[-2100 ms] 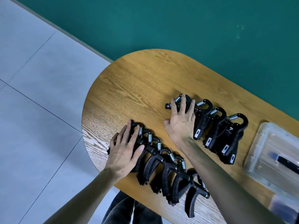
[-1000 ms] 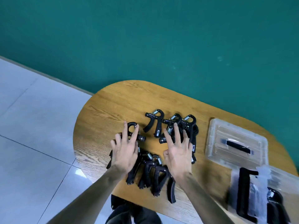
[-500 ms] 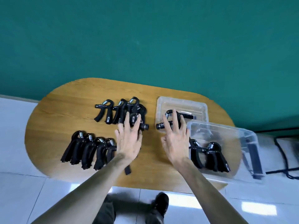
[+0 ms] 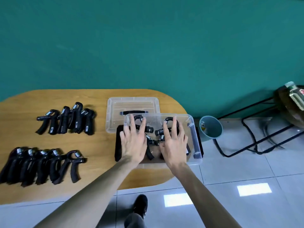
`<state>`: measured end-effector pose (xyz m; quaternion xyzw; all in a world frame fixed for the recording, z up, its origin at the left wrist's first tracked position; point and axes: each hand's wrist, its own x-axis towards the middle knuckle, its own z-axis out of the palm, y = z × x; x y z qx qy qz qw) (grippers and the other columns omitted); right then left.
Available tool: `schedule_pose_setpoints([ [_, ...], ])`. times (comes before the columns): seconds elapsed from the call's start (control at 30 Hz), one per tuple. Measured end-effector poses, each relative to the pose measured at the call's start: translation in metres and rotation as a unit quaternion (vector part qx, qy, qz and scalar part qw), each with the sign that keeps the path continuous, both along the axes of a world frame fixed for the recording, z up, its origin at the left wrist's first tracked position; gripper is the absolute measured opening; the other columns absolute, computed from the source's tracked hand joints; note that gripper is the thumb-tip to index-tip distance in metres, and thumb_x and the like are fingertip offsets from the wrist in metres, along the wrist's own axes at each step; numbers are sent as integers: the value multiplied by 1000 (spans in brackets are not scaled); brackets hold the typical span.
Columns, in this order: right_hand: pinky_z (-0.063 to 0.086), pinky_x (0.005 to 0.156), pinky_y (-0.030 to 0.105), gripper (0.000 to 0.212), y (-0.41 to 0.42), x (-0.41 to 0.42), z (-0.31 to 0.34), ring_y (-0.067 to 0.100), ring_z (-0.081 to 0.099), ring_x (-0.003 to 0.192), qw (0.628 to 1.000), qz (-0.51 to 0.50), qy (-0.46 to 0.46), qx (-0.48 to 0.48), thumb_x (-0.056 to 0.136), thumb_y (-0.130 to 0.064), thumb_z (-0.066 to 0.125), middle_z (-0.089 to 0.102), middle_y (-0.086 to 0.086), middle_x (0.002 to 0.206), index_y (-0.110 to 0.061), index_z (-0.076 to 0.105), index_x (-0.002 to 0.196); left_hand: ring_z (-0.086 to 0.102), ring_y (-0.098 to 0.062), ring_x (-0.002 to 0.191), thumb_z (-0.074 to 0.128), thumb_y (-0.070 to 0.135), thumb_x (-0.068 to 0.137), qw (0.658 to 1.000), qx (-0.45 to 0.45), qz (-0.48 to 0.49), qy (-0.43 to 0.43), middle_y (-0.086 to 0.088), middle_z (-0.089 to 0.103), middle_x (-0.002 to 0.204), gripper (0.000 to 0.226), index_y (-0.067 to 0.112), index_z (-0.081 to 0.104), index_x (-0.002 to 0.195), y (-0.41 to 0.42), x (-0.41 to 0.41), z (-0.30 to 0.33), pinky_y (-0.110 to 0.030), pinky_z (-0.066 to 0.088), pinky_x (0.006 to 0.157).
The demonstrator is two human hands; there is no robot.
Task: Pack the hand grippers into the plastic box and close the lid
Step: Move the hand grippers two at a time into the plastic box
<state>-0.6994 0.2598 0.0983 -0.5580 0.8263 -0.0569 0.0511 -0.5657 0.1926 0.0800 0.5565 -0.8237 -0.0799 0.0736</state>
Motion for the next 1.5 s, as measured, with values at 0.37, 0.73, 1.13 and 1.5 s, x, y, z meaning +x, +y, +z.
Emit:
schedule_pose_setpoints([
  [0.37, 42, 96, 57, 82, 12, -53, -43, 45, 33, 136, 996, 10, -81, 43, 74, -11, 68, 14, 17, 166, -20, 39, 150, 41, -31, 107, 40, 26, 103, 995, 67, 19, -76, -26, 4, 166, 67, 29, 6, 161, 13, -44, -32, -40, 33, 87],
  [0.73, 24, 114, 49, 73, -30, -76, -112, 39, 15, 143, 970, 38, -142, 195, 93, -19, 52, -13, 7, 167, -26, 18, 157, 37, -32, 117, 45, 24, 101, 978, 150, 15, -147, -27, 1, 165, 75, 27, -1, 161, -7, -55, -106, -40, 31, 92],
  [1.13, 5, 123, 54, 81, -37, -81, -161, 47, -13, 149, 954, 85, -171, 231, 97, -9, 41, -31, 16, 160, -21, -10, 158, 34, -31, 121, 59, 19, 94, 974, 172, 11, -147, -25, -7, 163, 95, 33, -9, 159, -14, -61, -136, -39, 33, 94],
  [1.5, 17, 120, 55, 84, -34, -84, -159, 40, -7, 152, 959, 85, -158, 218, 100, -29, 53, -27, 10, 163, -28, -7, 159, 37, -32, 121, 54, 34, 99, 974, 176, 8, -143, -26, -2, 163, 86, 34, -8, 159, -16, -61, -139, -44, 41, 95],
])
